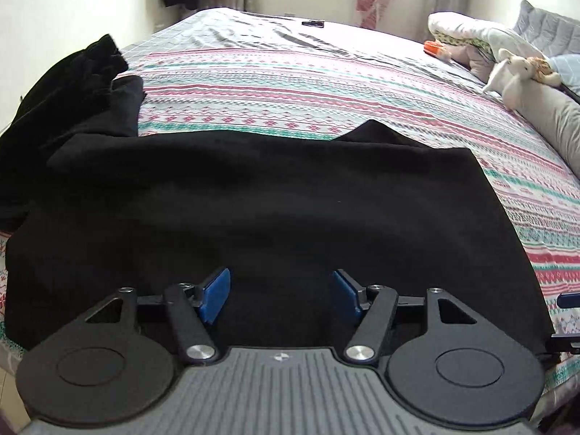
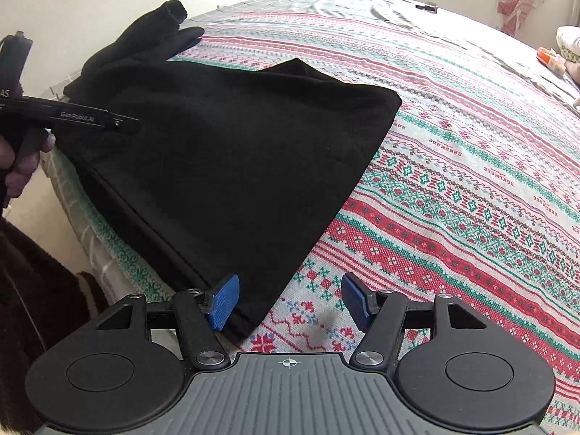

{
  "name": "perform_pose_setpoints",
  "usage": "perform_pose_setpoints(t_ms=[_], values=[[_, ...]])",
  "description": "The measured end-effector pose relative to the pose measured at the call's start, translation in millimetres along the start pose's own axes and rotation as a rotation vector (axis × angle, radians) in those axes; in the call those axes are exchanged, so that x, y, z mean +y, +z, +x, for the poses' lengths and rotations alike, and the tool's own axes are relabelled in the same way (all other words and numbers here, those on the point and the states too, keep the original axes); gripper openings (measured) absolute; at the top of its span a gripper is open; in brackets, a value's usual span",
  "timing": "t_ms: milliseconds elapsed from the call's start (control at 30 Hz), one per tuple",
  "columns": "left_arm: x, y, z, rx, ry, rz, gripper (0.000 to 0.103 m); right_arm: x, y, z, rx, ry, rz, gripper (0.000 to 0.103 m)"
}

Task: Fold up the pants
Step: 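Open both grippers and release the folded trousers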

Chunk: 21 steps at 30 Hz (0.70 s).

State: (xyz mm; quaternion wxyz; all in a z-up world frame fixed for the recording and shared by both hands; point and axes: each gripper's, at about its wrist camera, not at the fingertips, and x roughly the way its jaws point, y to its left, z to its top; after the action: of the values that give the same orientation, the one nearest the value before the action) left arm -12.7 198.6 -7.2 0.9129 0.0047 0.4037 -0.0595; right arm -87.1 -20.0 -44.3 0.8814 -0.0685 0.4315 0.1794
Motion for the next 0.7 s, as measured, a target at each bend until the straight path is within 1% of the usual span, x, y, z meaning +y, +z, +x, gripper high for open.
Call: perform_pose_setpoints(t_ms=[67, 100, 167, 233, 300, 467, 567, 633, 700], values=[[-8.1, -1.4, 0.9, -0.001, -0.018, 0.030, 0.086, -3.1, -6.6, -4.3, 0.012, 0.027, 0.013, 0.065], [-11.7, -1.8, 2.1, 0.001, -0.025, 0.042, 0.086, -3.2, -10.9, -4.1, 0.036, 0.036, 0.007, 0.067], [-19.4, -2.2, 4.0, 0.001, -0.037, 0.061, 0.087, 2.5, -20.5, -6.8, 0.035, 0.019, -0.057, 0.069], [-26.6, -3.8, 3.3, -0.002, -0.062, 0.077, 0.087, 2.6, -22.8, -12.5, 0.038, 0.030, -0.070, 0.069], [-34.1, -5.5, 3.4, -0.003, -0.091, 0.095, 0.087, -6.5, -22.0, -15.8, 0.027, 0.075, -0.018, 0.069], [-58.2, -13.4, 5.0, -0.018, -0.169, 0.185, 0.088, -36.4, -12.8, -15.0, 0.029, 0.183, 0.189, 0.067], [-71.4, -21.4, 4.7, -0.025, -0.210, 0.247, 0.089, -44.9, -9.5, -9.5, 0.051, 0.269, 0.286, 0.057], [-81.8, -28.2, 4.2, -0.027, -0.239, 0.281, 0.089, -48.2, -8.6, -5.9, 0.067, 0.311, 0.338, 0.053], [-90.2, -35.1, 1.2, -0.037, -0.270, 0.312, 0.090, -51.5, -8.1, -2.7, 0.083, 0.343, 0.382, 0.048]])
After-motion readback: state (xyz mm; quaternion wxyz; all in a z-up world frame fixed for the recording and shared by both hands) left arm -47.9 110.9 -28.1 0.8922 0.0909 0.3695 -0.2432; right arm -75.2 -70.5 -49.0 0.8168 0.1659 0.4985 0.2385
